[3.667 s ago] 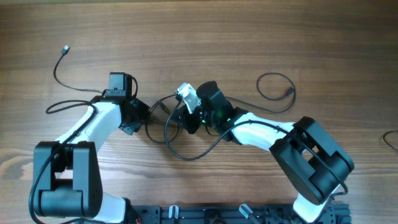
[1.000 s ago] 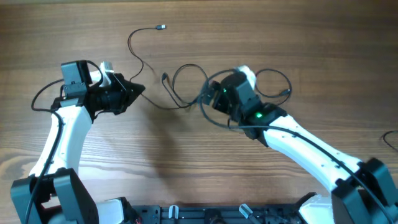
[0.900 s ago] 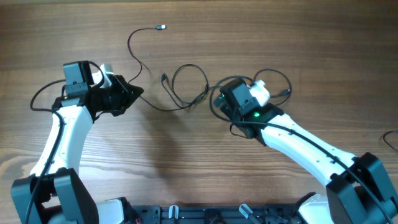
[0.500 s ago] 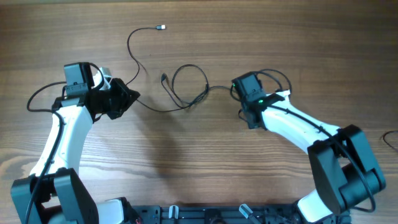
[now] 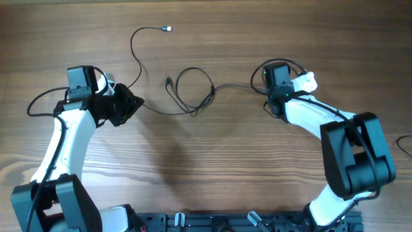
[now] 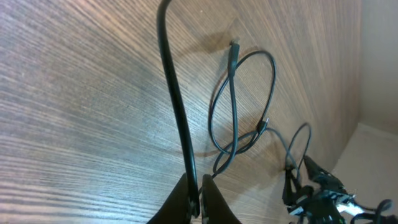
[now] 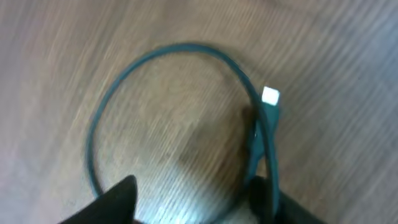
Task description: Untangle cables
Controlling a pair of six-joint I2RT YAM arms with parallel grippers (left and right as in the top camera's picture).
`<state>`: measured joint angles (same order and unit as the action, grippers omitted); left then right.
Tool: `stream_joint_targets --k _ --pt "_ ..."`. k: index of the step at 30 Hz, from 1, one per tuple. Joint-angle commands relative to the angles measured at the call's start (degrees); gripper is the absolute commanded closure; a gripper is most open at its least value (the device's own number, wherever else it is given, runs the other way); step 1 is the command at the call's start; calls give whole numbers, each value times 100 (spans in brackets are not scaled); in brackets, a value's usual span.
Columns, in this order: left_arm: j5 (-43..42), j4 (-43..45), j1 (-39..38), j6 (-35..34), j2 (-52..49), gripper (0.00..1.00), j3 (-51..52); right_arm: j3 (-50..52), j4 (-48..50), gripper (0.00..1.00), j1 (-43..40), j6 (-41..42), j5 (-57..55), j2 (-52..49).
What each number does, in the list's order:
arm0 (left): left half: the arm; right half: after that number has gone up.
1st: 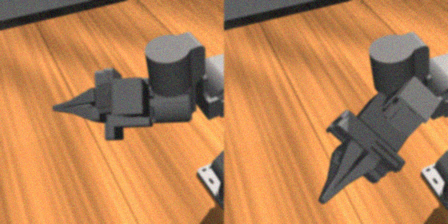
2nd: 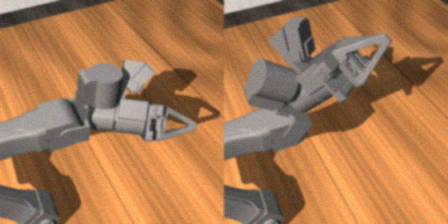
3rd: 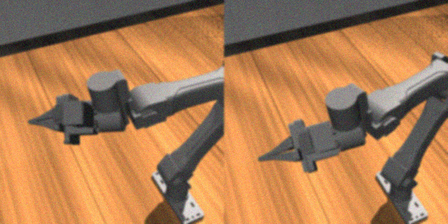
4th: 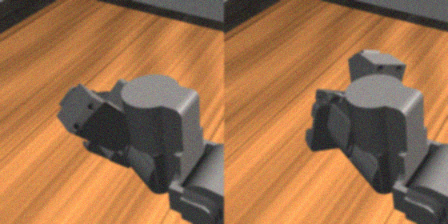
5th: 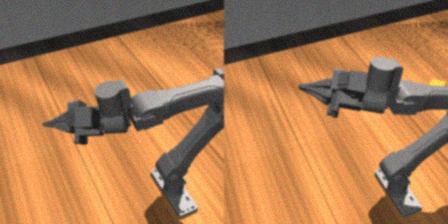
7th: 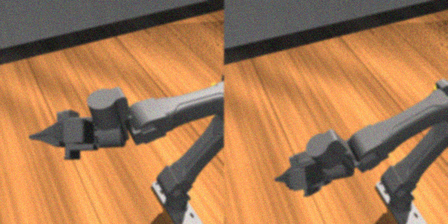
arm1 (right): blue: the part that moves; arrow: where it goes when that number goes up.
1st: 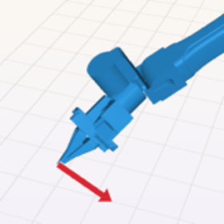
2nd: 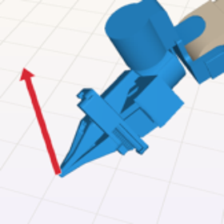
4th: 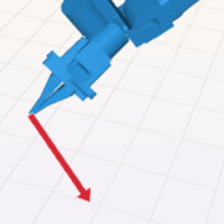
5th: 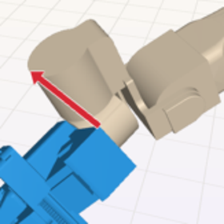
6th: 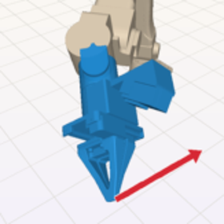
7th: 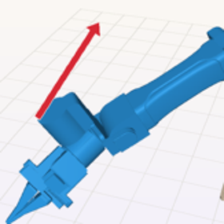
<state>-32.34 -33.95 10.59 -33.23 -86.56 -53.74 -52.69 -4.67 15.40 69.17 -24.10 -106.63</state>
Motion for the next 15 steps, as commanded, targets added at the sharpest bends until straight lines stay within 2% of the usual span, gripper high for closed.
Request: stream_joint_targets --k 1,4,7,13,15 --pt "101 -39 -26 109 52 92 15 68 -376 47 -7 -1517 101 -452" --pt "221 -37 -26 109 52 91 15 68 -649 62 -20 -1521 -356 -457" --pt "245 -37 -26 109 52 91 15 68 -684 73 -116 -1515 -125 -457" --pt "245 -37 -26 111 52 90 15 68 -702 83 -284 -1526 17 -461" --pt "245 -39 -26 111 52 90 15 68 -673 87 -328 -1801 20 -461"
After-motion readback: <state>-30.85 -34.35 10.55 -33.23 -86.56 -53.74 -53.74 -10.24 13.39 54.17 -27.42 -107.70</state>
